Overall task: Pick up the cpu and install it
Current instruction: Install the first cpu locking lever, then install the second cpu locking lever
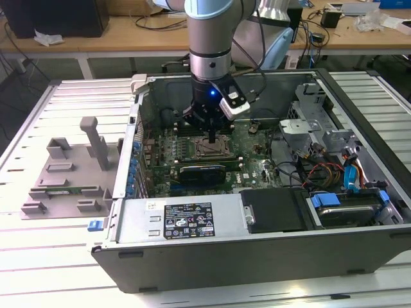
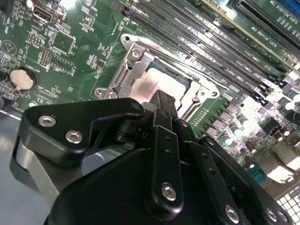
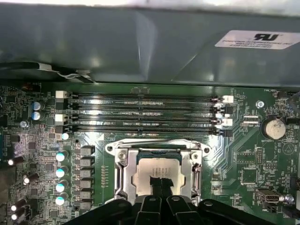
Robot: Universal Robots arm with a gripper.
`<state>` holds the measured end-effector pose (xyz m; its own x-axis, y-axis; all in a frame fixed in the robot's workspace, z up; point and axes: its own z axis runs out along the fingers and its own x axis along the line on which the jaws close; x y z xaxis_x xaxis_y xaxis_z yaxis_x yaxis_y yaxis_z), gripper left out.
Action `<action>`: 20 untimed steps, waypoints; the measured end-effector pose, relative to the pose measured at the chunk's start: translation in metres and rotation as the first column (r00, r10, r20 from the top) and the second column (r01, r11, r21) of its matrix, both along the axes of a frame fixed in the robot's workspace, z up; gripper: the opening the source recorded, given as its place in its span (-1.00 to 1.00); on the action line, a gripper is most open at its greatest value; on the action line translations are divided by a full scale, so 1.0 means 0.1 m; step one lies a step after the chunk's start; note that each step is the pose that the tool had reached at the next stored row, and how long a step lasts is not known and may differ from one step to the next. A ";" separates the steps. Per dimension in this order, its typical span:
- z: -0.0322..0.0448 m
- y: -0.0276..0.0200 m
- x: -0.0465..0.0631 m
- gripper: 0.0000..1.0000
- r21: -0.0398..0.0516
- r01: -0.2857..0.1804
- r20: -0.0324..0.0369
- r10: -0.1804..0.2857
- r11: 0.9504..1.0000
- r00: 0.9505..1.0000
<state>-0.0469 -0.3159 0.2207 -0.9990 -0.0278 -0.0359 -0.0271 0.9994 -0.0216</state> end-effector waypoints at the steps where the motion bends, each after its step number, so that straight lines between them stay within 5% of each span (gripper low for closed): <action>1: 0.000 0.000 0.00 -0.79 0.000 0.000 0.000 0.000 1.000 1.000; 7: 0.138 0.000 0.00 -0.79 0.000 0.000 0.000 0.000 1.000 1.000; 20: 0.142 -0.003 0.00 -0.79 0.000 0.000 0.000 0.000 1.000 1.000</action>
